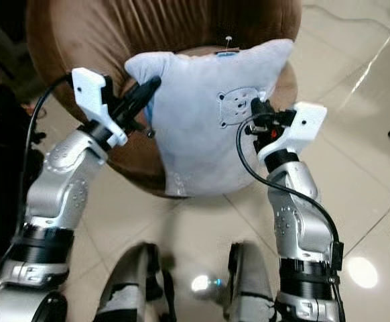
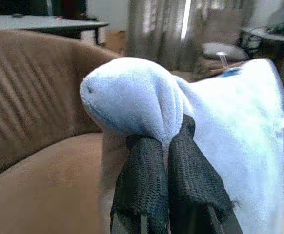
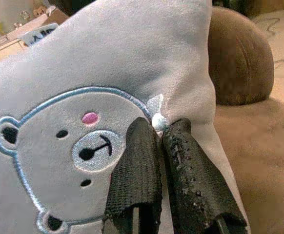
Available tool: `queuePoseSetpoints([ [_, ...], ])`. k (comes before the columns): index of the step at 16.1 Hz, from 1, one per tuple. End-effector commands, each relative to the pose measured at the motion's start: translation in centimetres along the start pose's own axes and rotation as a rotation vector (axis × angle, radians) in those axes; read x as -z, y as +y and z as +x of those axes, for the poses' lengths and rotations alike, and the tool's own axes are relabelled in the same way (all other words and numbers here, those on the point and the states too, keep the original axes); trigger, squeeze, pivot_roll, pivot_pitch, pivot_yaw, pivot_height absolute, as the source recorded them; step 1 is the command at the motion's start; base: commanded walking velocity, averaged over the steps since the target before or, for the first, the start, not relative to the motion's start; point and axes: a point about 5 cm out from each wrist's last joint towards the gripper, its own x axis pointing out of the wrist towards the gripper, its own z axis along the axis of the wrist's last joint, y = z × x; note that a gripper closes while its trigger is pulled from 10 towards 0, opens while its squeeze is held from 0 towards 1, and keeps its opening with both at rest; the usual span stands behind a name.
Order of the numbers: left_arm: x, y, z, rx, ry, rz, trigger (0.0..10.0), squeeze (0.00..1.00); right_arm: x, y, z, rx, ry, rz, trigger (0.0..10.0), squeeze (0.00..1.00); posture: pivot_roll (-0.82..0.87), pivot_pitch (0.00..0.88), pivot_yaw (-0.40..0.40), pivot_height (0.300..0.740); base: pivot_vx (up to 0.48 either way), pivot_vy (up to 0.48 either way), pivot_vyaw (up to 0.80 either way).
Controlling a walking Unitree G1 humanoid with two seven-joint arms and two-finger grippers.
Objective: Move the pillow to the sofa from floor
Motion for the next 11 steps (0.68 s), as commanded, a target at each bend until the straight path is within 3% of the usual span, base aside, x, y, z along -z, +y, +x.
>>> queuePoseSetpoints([
  [1, -0.7, -0.2, -0.2, -0.008, -0.043, 0.034, 10.0, 0.0, -0.5, 1.1, 0.4, -0.05, -0.031, -0.026, 10.0, 0.0, -0.04, 0.116, 0.082, 0.709, 0.0, 0.0, 0.0],
  [4, -0.5, -0.4, -0.8, -0.043, -0.033, 0.108, 10.0, 0.0, -0.6, 1.7, 0.8, -0.064, -0.031, -0.029, 10.0, 0.0, -0.03, 0.101, 0.072, 0.739, 0.0, 0.0, 0.0],
  [7, -0.3, -0.4, -1.0, -0.05, -0.003, 0.12, 10.0, 0.0, 0.2, 1.9, 0.9, -0.047, -0.033, -0.008, 10.0, 0.0, -0.01, 0.05, 0.083, 0.74, 0.0, 0.0, 0.0],
  [9, 0.1, -0.1, -1.2, -0.091, 0.018, 0.17, 10.0, 0.0, 0.9, 1.9, 0.5, -0.019, -0.018, 0.002, 10.0, 0.0, 0.0, 0.036, 0.085, 0.74, 0.0, 0.0, 0.0],
  [11, 0.4, 0.1, -1.3, -0.132, 0.022, 0.149, 10.0, 0.0, 1.3, 1.9, 0.2, -0.013, -0.008, 0.0, 10.0, 0.0, 0.0, 0.035, 0.087, 0.74, 0.0, 0.0, 0.0],
])
